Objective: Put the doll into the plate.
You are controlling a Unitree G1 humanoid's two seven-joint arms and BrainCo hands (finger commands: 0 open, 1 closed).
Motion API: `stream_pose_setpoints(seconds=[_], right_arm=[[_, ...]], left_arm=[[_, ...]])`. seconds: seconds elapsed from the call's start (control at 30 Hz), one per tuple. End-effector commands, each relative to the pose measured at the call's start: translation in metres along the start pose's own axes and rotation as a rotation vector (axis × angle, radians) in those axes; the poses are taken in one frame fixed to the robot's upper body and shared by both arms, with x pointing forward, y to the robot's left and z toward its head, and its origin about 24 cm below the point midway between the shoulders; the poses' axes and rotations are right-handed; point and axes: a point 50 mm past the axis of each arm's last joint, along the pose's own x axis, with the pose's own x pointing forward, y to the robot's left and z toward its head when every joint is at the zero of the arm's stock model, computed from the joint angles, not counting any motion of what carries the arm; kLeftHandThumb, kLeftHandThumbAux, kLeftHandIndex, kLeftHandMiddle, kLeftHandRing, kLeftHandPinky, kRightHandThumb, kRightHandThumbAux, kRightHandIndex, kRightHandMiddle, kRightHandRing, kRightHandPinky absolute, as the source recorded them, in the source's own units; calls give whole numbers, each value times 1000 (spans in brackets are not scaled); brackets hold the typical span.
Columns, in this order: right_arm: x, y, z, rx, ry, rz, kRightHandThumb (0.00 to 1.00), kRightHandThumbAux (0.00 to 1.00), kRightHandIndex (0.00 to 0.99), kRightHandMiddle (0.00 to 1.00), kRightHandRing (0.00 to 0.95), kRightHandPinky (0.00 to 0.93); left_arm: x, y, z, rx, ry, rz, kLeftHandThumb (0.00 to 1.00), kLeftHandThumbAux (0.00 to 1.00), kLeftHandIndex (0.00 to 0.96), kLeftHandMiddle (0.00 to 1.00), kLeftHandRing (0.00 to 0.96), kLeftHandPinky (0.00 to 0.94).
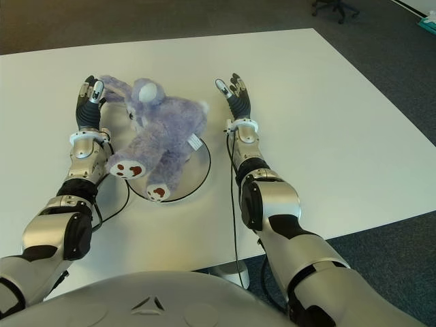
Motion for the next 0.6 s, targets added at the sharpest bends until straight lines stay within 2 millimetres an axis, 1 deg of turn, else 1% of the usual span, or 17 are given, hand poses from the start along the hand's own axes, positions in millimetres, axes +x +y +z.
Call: stream_pose_setpoints(seconds=[0.03,0.3,0.6], right_arm=[[-6,-2,-14,5,61,-9,0,544,19,26,7,14],[-7,-4,-18,-2,89,-9,0,565,46,39,23,35],[-9,-5,-23,15,123,13,0,565,51,46,26,24]], left_arm=[[-39,14,-53,41,199,10,0,399,0,61,35,0],[-40,12,-53,40,197,4,0,400,0,59,35,0],[-40,12,-53,36,196,4,0,410,0,67,44,0]])
